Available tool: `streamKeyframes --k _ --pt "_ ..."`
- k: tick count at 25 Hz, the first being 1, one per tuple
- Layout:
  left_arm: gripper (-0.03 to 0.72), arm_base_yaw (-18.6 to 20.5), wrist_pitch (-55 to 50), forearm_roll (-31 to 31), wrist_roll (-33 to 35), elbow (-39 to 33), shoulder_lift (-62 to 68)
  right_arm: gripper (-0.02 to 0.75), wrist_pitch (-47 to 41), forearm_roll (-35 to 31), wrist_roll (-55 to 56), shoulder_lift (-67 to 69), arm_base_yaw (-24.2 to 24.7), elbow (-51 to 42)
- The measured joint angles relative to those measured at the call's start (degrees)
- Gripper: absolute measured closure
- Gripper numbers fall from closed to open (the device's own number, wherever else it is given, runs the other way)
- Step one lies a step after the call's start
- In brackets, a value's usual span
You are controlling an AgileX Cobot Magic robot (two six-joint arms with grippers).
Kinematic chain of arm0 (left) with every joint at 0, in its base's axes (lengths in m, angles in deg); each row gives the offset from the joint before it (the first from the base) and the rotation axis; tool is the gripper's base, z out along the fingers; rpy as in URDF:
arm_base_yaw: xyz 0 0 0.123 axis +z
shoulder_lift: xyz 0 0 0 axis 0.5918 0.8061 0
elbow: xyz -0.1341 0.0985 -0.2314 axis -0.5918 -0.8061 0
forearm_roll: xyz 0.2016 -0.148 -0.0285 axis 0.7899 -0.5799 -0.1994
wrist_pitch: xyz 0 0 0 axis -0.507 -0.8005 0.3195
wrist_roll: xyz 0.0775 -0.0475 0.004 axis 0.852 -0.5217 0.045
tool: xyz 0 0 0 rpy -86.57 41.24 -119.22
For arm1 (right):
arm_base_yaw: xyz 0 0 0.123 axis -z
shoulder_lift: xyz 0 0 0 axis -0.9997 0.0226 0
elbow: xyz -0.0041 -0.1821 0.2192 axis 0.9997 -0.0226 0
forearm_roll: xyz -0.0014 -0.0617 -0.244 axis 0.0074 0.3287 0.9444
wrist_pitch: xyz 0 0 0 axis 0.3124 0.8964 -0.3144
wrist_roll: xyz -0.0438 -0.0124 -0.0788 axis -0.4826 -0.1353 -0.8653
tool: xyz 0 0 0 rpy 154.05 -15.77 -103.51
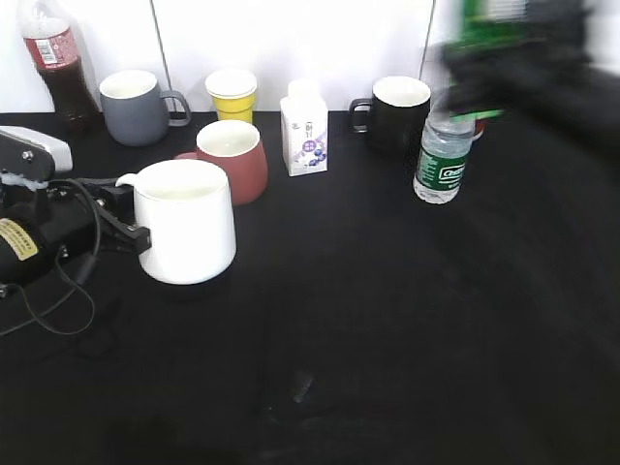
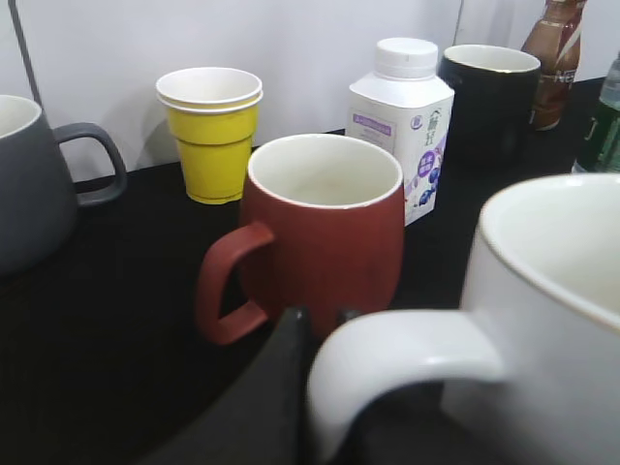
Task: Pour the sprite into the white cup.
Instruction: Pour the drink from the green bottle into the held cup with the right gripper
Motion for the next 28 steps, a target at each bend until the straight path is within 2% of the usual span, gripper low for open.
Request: streamKeyframes --k 2,5,8,11,14,16,20,23,28 --pt "0.628 0.0 0.0 0.1 0.0 0.0 0.0 0.311 -2.4 0.3 -0.4 1.9 -5.8 3.4" --pt "0.627 -0.1 0.0 0.3 0.0 0.0 0.0 0.311 -3.1 0.8 -6.9 9.5 -8.4 7.0" --pt "0.627 -0.1 0.0 3.2 0.0 0.0 0.0 0.311 -3.9 0.7 -21.1 14.3 -8.5 11.3" --pt "0.627 -0.1 0.0 5.4 1.0 0.0 0.0 0.311 -4.4 0.7 -38.5 14.6 -8.6 12.0" --pt "0.627 -0.2 0.0 6.9 1.5 1.2 0.0 0.311 -4.8 0.8 -51.1 14.6 -8.6 12.0" --pt "0.627 -0.3 0.0 9.4 1.5 3.1 0.0 0.311 -5.0 0.8 -55.8 14.6 -8.6 12.0" --pt "0.624 -0.4 0.0 10.0 1.5 3.4 0.0 0.311 -5.0 0.6 -65.2 14.6 -8.6 12.0" --pt "0.618 -0.4 0.0 10.5 1.5 3.4 0.0 0.314 -5.0 -4.2 -76.0 14.6 -8.6 12.0" --pt "0.618 -0.4 0.0 10.6 1.5 3.4 0.0 0.318 -1.1 -5.5 -79.9 14.6 -8.6 12.0"
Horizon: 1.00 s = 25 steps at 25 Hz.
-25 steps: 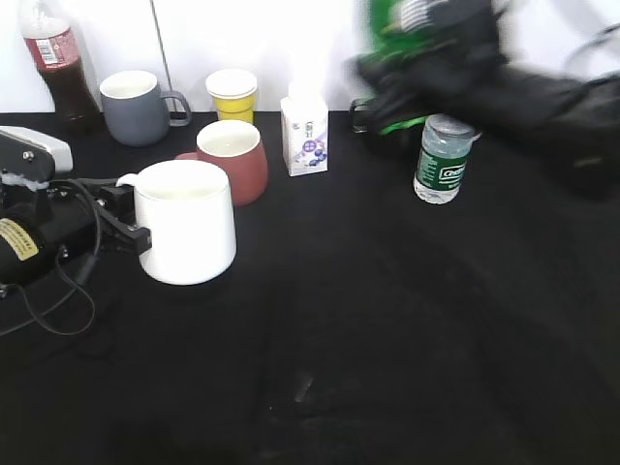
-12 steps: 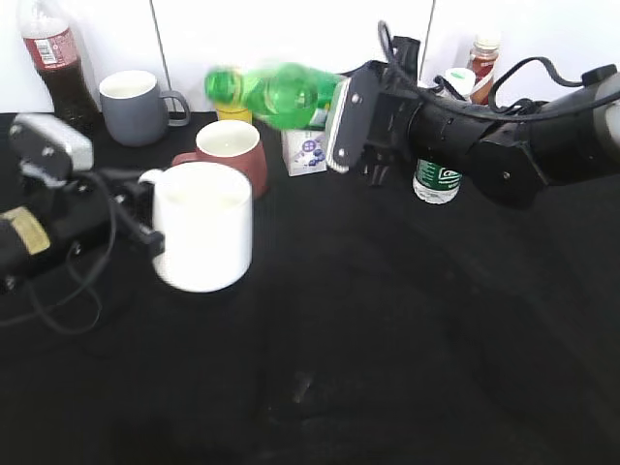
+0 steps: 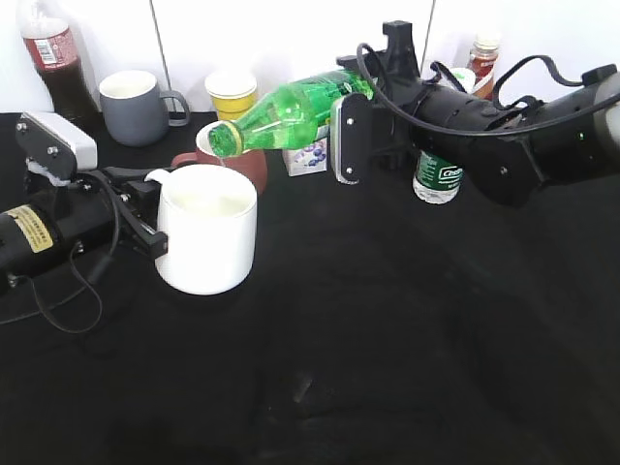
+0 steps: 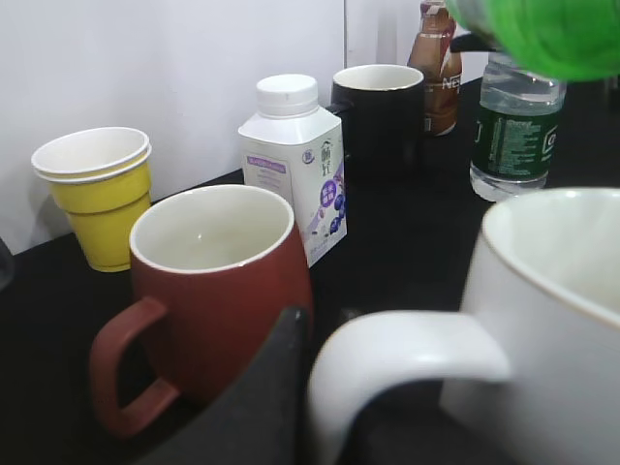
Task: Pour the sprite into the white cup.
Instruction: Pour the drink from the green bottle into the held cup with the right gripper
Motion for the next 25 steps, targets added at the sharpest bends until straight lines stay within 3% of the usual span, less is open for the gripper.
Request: streamKeyframes --k 25 --pt "0.617 0.0 -0.9 0.1 0.2 0.0 0.0 0.320 3.9 -1.9 -8.1 0.0 0.0 0.6"
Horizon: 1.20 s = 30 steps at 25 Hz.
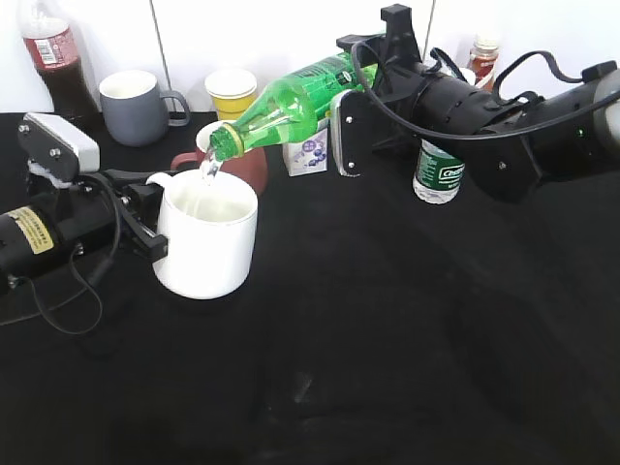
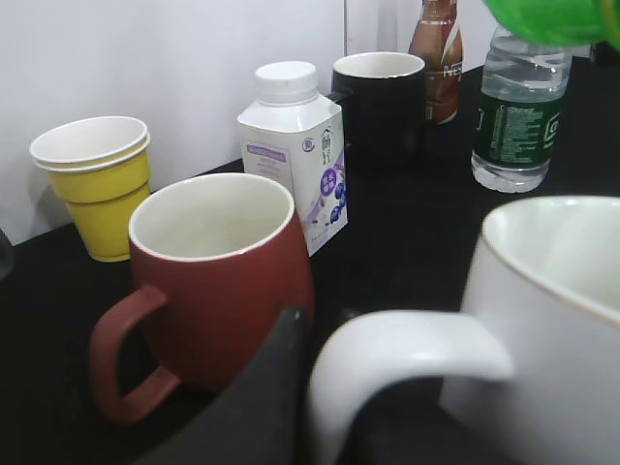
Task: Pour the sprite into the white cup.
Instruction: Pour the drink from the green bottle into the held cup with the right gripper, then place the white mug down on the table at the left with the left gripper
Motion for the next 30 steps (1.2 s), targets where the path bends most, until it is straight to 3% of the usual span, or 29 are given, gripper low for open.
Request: streamKeyframes --k 17,21,24,27,30 --pt "0.617 0.0 -0.4 -0.8 0.2 0.0 0.0 0.320 0.5 -0.1 4.2 0.0 0.0 0.1" --pt "0.617 0.0 -0.5 -1.2 0.2 1.3 0.0 0.320 0.5 1.6 20.3 0.0 0.0 0.1" --pt "0.617 0.0 -0.5 -2.3 0.2 1.7 0.0 0.320 1.1 2.1 48.0 0.0 0.0 0.1" --pt "0.616 0.5 -0.5 -9.8 0.2 1.7 0.0 0.320 2.6 2.1 73.0 0.0 0.0 0.1" --pt "0.615 3.9 -0.5 -19.2 0.2 1.7 0.0 0.320 2.8 2.1 77.0 0.0 0.0 0.1"
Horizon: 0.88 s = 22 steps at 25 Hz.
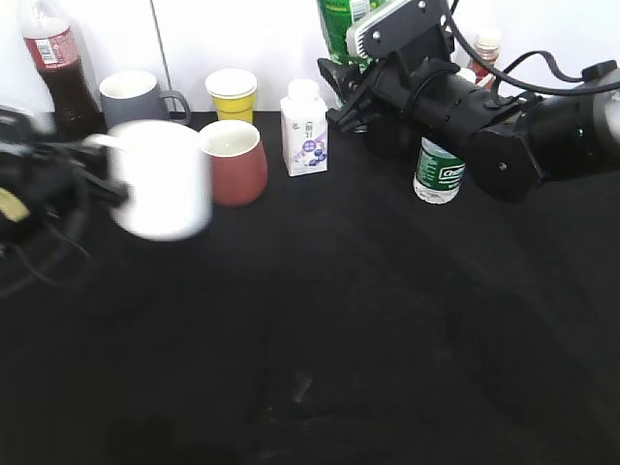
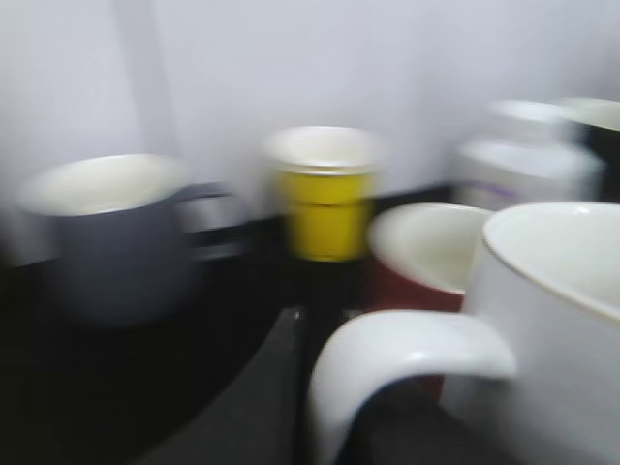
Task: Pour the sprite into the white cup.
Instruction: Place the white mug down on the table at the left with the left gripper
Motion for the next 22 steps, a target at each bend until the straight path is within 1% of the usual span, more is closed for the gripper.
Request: streamKeyframes --k 1,2,3,5,8,10,12,15,16,18,20,22 --pt "0.615 1.5 0.0 -4.0 0.0 0.0 0.0 0.320 0.2 0.0 0.5 0.0 0.0 0.0" --pt "0.615 3.9 0.0 -6.8 0.0 0.0 0.0 0.320 0.5 0.0 0.7 0.0 0.0 0.0" --pt "0.613 6.5 0.0 -7.9 0.0 0.3 0.1 0.320 0.6 0.0 0.8 0.0 0.0 0.0" --pt "0.613 11.1 0.1 -8.8 0.0 2.5 1.4 0.320 0.6 0.0 0.9 0.0 0.0 0.0" --pt "0.613 14.3 0.1 -8.2 0.0 8.8 6.8 0.323 2.3 0.0 1.0 0.0 0.0 0.0" --pt "0.613 15.2 0.1 -7.2 0.0 14.0 12.1 0.323 2.6 0.0 1.0 0.0 0.0 0.0" --pt "0.613 15.3 0.0 -6.4 0.0 19.4 17.5 0.323 3.4 -0.7 1.0 0.0 0.0 0.0" --pt "0.611 15.3 0.0 -6.0 -2.5 27.7 24.7 0.323 4.3 -1.9 1.0 0.0 0.0 0.0" --pt "0.611 15.3 0.1 -6.0 -3.1 29.2 26.0 0.323 4.4 -1.9 1.0 0.0 0.0 0.0" --pt "0.603 15.3 0.6 -5.4 -3.3 29.8 26.5 0.323 4.5 -1.9 1.0 0.0 0.0 0.0" --pt "0.579 15.3 0.7 -4.5 -3.8 29.6 26.5 0.328 4.5 -1.9 1.0 0.0 0.0 0.0" --pt "0.541 15.5 1.8 -4.4 -4.2 27.4 26.5 0.328 4.5 -1.9 1.0 0.0 0.0 0.0"
